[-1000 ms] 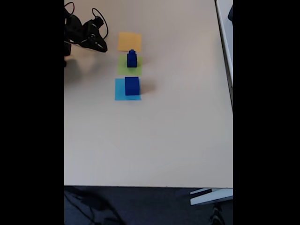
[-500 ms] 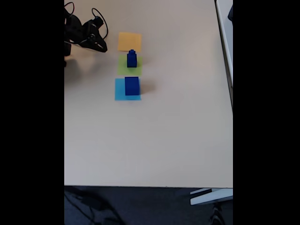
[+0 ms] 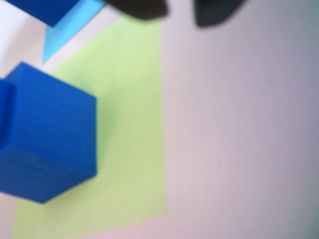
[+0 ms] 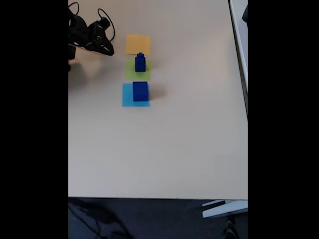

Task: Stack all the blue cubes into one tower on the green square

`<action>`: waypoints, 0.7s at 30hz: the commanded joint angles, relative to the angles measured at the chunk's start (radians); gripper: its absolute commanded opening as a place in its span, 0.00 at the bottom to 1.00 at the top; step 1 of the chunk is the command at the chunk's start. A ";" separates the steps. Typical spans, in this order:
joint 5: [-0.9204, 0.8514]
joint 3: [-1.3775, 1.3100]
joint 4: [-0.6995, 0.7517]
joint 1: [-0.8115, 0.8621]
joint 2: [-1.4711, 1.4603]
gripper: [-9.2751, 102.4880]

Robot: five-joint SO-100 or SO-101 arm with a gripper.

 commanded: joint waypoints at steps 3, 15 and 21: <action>0.002 -0.005 0.000 -0.003 0.025 0.08; -0.005 -0.003 -0.008 -0.005 0.025 0.08; 0.015 0.009 -0.092 0.005 0.025 0.08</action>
